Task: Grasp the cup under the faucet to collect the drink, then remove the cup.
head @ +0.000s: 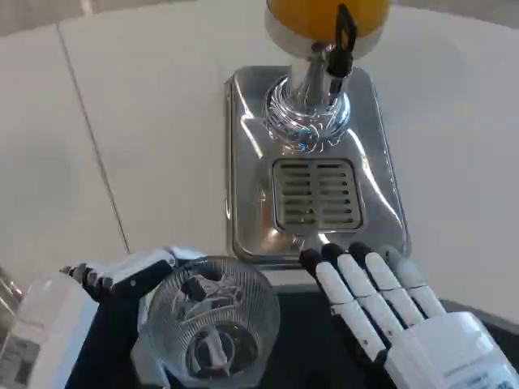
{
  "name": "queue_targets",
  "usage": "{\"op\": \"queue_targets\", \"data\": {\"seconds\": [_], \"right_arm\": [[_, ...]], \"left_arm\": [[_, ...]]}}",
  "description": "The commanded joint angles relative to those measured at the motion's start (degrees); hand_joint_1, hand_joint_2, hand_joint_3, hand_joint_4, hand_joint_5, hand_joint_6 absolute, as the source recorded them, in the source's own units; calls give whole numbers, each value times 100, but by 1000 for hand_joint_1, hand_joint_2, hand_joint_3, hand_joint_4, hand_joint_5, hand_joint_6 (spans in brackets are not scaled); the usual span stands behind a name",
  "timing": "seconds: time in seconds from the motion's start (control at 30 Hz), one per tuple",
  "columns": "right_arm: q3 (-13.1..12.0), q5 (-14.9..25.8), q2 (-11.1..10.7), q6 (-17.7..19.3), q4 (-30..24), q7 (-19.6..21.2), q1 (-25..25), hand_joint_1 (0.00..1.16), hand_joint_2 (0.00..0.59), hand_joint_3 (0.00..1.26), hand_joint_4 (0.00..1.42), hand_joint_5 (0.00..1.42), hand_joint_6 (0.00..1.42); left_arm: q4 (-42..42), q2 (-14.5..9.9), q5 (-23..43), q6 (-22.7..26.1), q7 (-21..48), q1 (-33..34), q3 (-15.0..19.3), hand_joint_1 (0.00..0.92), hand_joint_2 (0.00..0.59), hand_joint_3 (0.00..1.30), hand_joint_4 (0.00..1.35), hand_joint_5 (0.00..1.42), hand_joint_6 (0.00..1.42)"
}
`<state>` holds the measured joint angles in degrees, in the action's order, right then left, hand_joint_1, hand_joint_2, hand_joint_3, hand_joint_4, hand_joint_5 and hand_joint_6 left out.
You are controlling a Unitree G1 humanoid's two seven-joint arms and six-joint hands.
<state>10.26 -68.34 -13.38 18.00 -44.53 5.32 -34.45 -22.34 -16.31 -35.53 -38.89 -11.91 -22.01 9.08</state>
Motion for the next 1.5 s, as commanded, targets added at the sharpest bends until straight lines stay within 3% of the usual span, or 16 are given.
{"op": "queue_targets", "data": {"seconds": [0.03,0.5,0.97,1.13,1.27,1.5], "right_arm": [[36,7,10,-44,-55,-78,-41,224,575,0,0,0,0],[60,1,113,-140,-75,-83,-45,233,578,0,0,0,0],[-67,150,337,-268,-480,-131,-330,253,571,0,0,0,0],[-88,161,370,-232,-574,-170,-425,258,571,0,0,0,0],[-164,202,346,-225,-650,-220,-465,262,571,0,0,0,0],[-194,237,360,-222,-620,-329,-406,267,571,0,0,0,0]], "left_arm": [[-94,55,87,32,44,-22,-73,769,0,1126,1111,1379,1424],[-36,124,107,235,33,77,-109,777,0,1123,1098,1378,1424],[692,181,-112,966,-77,1148,-203,777,0,1122,1095,1378,1424],[1172,178,-311,1124,-246,1794,-428,777,0,1122,1094,1377,1424],[1635,348,-528,1280,-409,2512,-840,777,0,1122,1094,1377,1424],[2114,505,-750,1490,-659,3208,-1318,777,0,1122,1097,1377,1424]]}}
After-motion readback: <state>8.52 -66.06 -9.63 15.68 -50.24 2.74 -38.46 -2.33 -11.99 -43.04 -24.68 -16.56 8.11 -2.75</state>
